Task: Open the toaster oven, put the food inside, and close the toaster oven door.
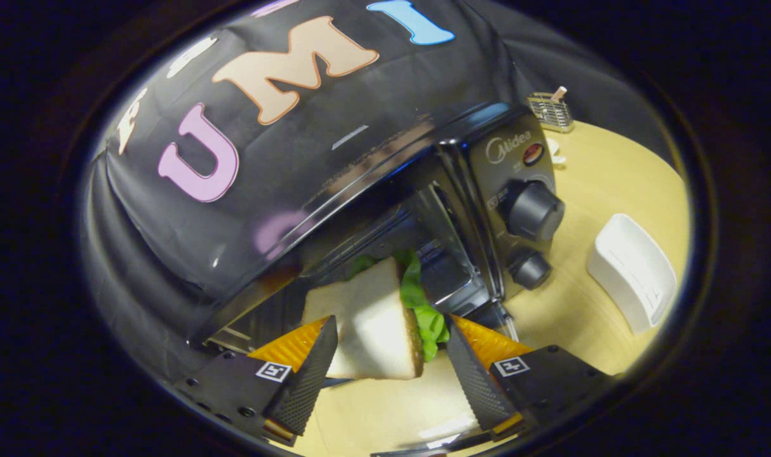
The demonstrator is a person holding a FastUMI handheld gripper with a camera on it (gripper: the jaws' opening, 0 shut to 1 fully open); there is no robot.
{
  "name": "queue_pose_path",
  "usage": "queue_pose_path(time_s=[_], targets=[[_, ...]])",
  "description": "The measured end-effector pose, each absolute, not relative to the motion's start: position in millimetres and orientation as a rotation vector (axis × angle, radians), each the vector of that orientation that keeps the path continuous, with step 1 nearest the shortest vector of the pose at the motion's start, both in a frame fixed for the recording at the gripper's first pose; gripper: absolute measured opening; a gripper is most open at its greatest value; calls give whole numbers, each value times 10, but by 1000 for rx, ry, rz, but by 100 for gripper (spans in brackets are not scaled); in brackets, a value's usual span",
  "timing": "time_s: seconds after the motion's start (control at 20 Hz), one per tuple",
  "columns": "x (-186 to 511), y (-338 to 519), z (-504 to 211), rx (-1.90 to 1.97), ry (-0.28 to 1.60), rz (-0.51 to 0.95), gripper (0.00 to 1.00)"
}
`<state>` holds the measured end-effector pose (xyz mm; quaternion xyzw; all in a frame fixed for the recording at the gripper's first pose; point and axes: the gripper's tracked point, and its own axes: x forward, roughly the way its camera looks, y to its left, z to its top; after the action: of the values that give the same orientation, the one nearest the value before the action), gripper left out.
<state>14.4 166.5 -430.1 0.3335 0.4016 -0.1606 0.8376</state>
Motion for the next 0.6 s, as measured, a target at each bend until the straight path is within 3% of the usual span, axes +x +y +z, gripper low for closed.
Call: queue_pose_path(time_s=[0.4,0.6], targets=[[-86,1554,-4034,684,848,-265,99],[-433,1666,-3967,629,965,-150,99]])
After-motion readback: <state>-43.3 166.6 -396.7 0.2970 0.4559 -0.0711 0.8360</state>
